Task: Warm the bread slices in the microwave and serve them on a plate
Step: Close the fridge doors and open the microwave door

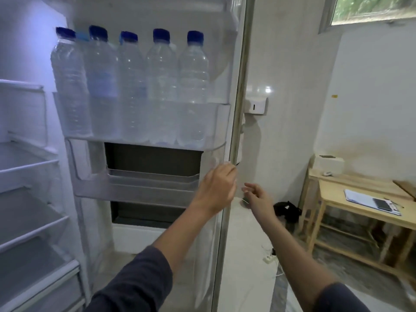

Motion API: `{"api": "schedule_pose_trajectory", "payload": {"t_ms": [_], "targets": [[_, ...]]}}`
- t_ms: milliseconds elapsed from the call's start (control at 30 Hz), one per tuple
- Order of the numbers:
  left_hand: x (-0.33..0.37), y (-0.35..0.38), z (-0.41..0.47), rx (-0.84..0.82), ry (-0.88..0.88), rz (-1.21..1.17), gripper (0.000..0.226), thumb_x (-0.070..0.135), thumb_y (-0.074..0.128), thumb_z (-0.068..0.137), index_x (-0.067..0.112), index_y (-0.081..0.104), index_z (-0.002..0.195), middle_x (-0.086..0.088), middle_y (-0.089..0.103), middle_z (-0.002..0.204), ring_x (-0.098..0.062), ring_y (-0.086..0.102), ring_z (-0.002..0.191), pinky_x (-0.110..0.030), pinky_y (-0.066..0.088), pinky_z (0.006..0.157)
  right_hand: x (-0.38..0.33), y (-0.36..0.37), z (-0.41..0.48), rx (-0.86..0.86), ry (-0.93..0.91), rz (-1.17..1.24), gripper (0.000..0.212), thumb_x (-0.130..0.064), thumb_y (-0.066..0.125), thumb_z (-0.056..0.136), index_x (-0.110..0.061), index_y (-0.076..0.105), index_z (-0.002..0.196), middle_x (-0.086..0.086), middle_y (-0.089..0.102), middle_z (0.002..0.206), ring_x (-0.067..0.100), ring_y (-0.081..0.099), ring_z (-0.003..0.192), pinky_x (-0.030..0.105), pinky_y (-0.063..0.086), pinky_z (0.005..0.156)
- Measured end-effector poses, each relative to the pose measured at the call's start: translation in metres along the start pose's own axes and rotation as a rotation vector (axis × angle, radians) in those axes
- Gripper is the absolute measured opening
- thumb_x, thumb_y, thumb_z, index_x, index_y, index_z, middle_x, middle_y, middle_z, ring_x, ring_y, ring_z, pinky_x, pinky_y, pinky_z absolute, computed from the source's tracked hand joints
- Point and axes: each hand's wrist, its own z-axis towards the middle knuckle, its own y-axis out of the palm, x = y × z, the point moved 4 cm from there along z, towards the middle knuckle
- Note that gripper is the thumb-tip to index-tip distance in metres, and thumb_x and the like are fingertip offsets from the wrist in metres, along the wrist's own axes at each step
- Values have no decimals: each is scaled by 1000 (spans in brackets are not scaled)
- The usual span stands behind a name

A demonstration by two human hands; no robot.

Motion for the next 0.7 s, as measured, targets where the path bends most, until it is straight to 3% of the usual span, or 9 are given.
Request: {"api": "schedule_pose_trajectory", "payload": {"t_ms": [67,167,300,400,533,700], "targets": [[-2,10,2,76,25,188,29,15,49,83,10,62,109,-4,63,109,-21,57,110,-31,41,100,-5,10,26,-36,-52,3,34,-2,48,92,-3,52,126,8,60,107,16,56,90,27,47,77],[-5,27,1,102,63,442,39,20,57,80,9,61,117,-8,63,121,-23,55,119,-35,25,111,-13,20,58,-36,-164,-23,46,-7,53,91,-10,43,136,7,54,124,15,50,108,27,41,94],[-10,34,3,80,-32,725,53,23,47,83,5,46,133,-15,47,141,-26,40,134,-40,6,117,-6,35,96,-158,-245,-16,60,-21,54,91,-23,28,145,4,39,145,20,40,131,45,35,110],[-8,38,4,79,-109,843,56,22,39,86,3,37,138,-14,38,147,-25,33,138,-38,1,116,6,44,113,-299,-240,74,67,-34,54,89,-34,19,146,2,31,151,22,35,137,50,34,111],[-8,43,6,75,-189,949,63,25,46,86,4,30,143,-11,32,151,-21,25,141,-38,-1,117,10,43,120,-450,-189,156,69,-30,51,94,-36,8,148,-1,20,156,20,26,141,48,28,115],[-9,41,4,63,-219,994,61,25,44,88,7,28,144,-8,29,152,-19,18,141,-38,-4,117,10,38,123,-531,-153,135,71,-29,52,94,-35,7,148,-2,18,157,23,27,141,48,28,114]]}}
